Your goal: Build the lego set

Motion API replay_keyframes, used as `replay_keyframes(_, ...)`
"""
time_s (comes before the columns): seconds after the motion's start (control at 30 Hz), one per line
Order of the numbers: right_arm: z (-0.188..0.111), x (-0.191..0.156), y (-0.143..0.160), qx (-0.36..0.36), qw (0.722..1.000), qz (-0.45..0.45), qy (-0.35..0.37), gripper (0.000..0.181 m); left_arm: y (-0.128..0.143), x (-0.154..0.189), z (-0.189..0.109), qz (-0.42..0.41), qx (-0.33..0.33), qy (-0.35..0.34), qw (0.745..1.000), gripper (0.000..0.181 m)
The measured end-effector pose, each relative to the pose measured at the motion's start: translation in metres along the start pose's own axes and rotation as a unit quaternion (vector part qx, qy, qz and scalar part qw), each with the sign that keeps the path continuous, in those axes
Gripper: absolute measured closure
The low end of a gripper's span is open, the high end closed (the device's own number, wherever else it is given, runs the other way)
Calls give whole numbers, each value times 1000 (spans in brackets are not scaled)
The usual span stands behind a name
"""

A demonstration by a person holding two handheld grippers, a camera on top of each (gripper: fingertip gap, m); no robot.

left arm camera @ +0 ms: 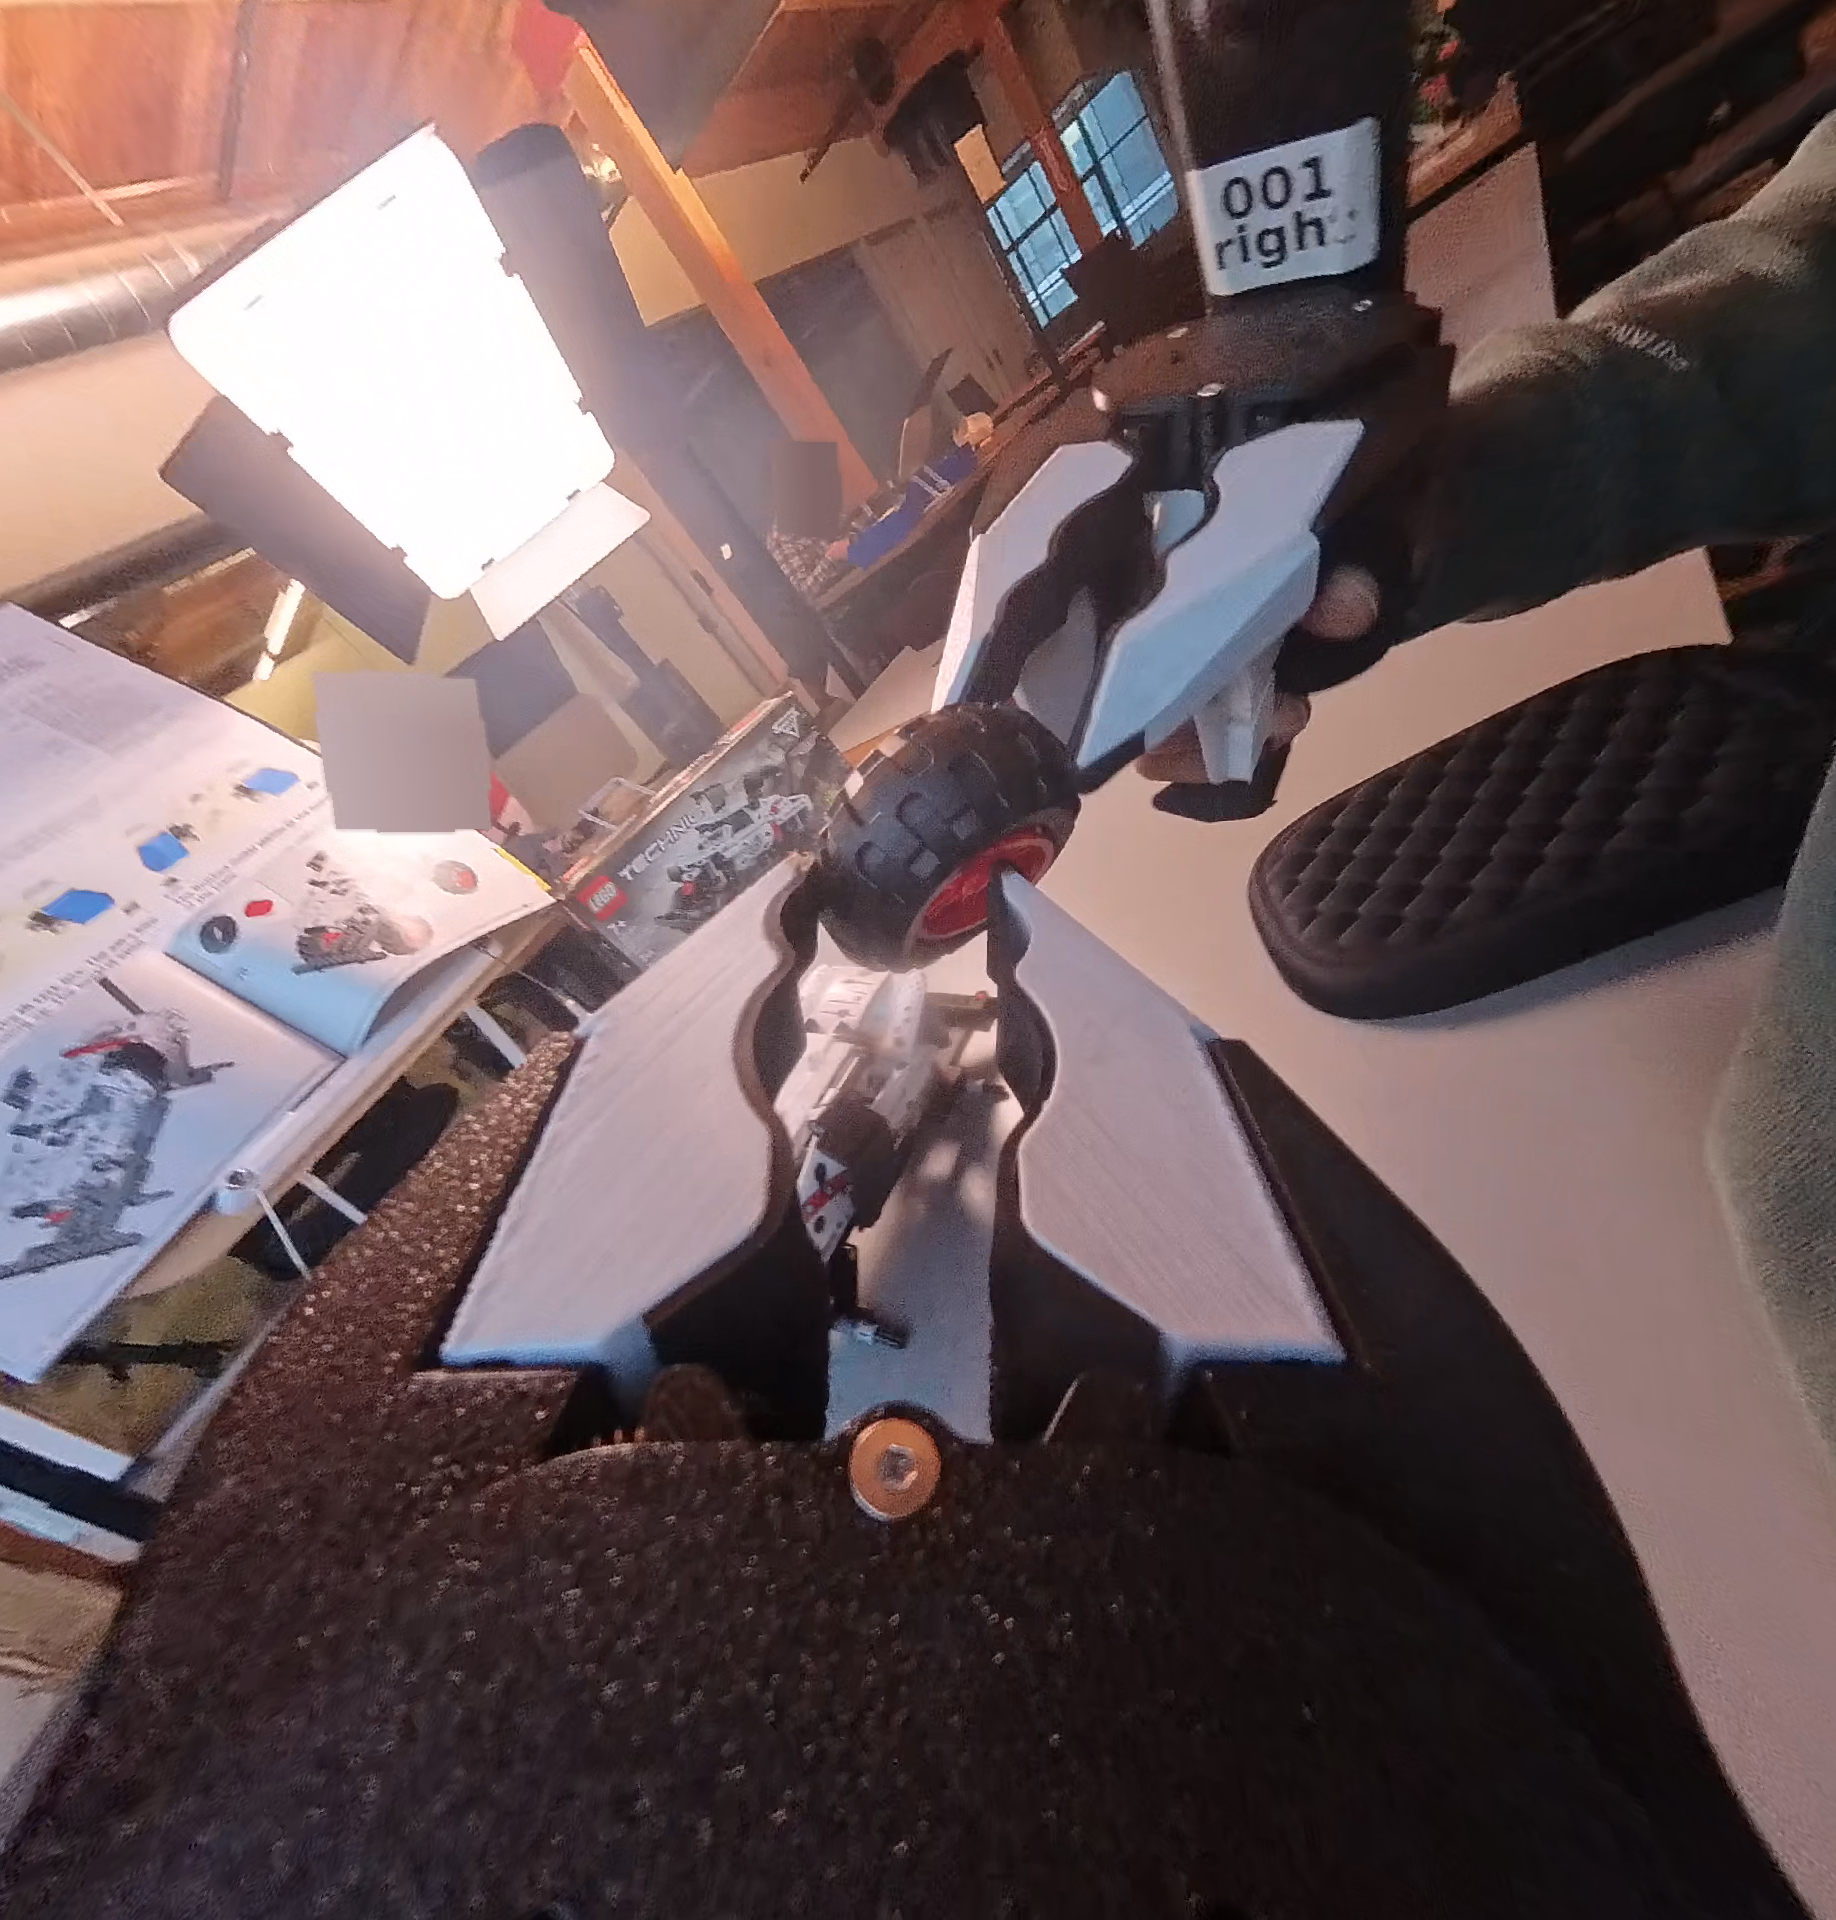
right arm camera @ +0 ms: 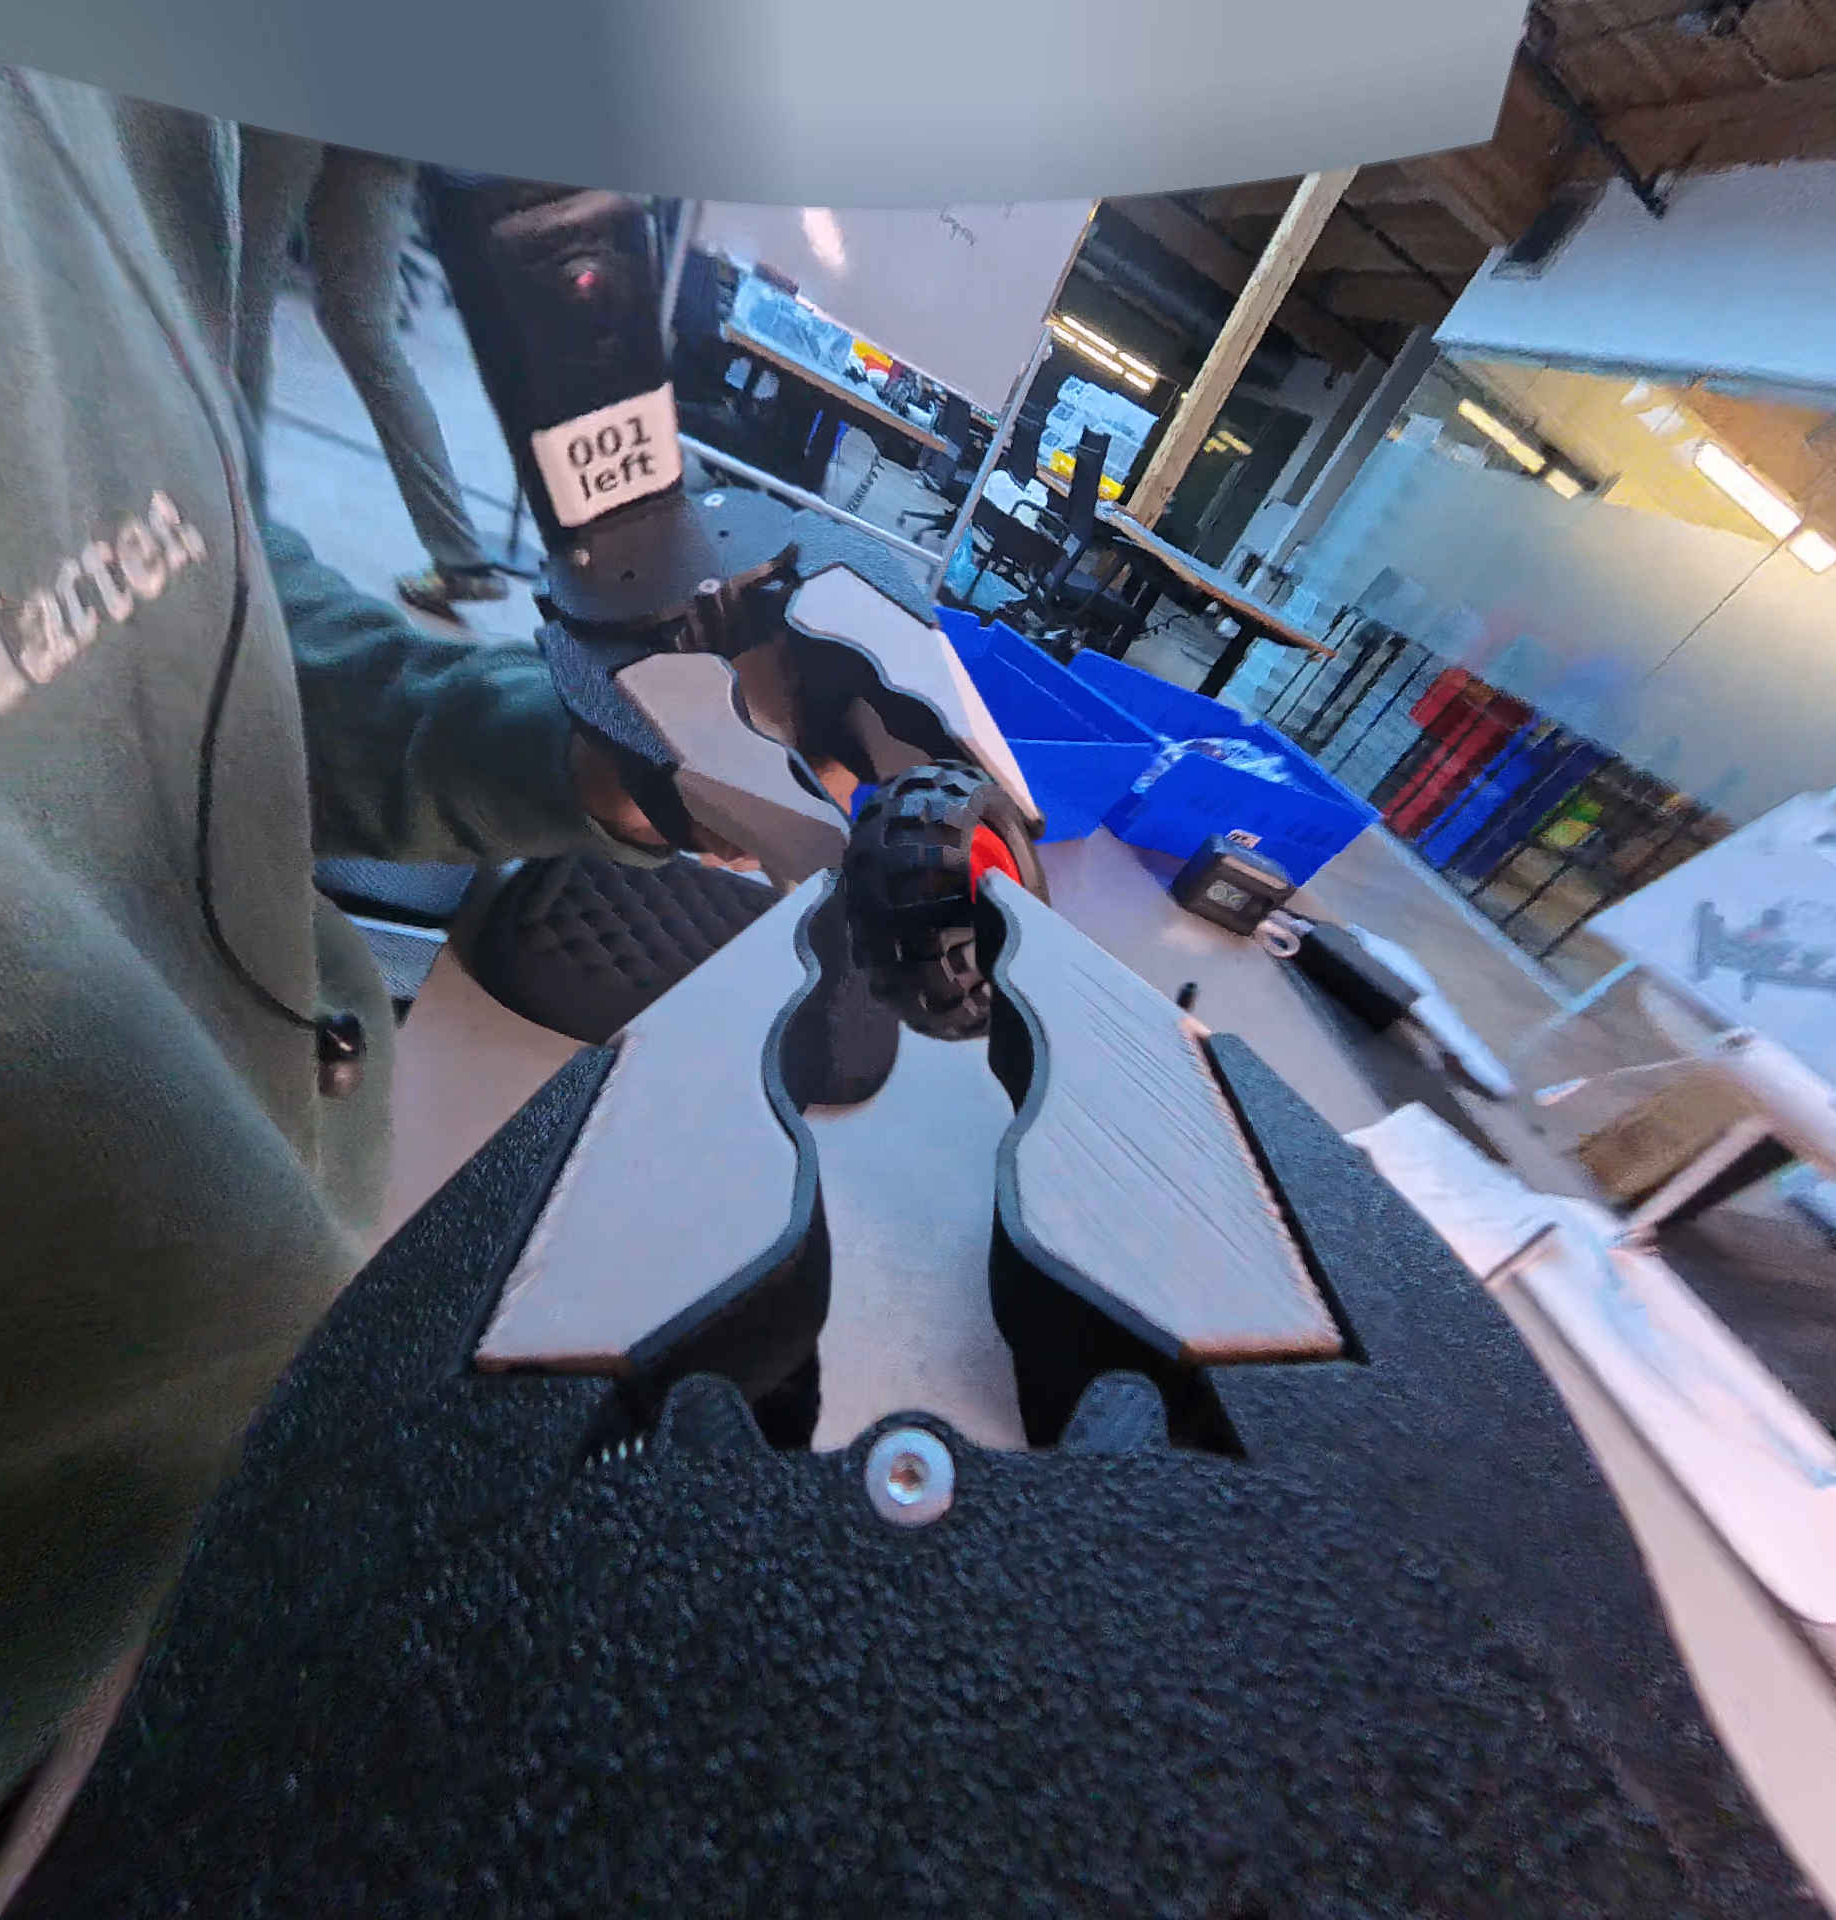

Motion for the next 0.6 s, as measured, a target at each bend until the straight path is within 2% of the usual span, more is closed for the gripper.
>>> replay_keyframes(0.03,-5,5,0,24,999,45,-9,155,0,-1,0,25,1,-9,1000,161)
replay_keyframes(0.1,-17,19,4,75,984,161,-20,140,0,-1,-1,76,5,-23,997,162)
replay_keyframes(0.13,-20,27,11,94,968,233,-24,137,0,0,-1,94,9,-23,995,162)
replay_keyframes(0.2,-18,34,32,138,916,372,-53,129,2,3,0,127,10,-28,992,162)
replay_keyframes(0.27,-14,36,52,186,848,487,-93,121,3,5,2,167,12,-41,985,162)
replay_keyframes(0.33,-10,36,67,239,774,572,-129,123,4,6,2,223,18,-57,973,162)
replay_keyframes(0.37,-8,36,71,258,743,599,-149,124,4,7,3,246,18,-58,967,162)
replay_keyframes(0.4,-5,36,73,274,724,611,-166,129,5,8,4,262,19,-55,963,162)
replay_keyframes(0.47,2,34,73,263,719,618,-177,139,7,11,6,291,23,-52,955,162)
replay_keyframes(0.53,4,36,73,260,733,608,-163,147,11,10,7,299,26,-58,952,161)
replay_keyframes(0.6,-1,40,74,261,756,582,-149,154,17,2,9,224,-4,-45,973,163)
Point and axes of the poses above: each gripper's, where its closed fingertips meet, z out along the fingers, y out of its underside, x = y × z across the jaws, the point moved 10 cm from there along -z, back along the fingers, and after that the axes turned 15 degrees about -y, right-handed, at the moved point
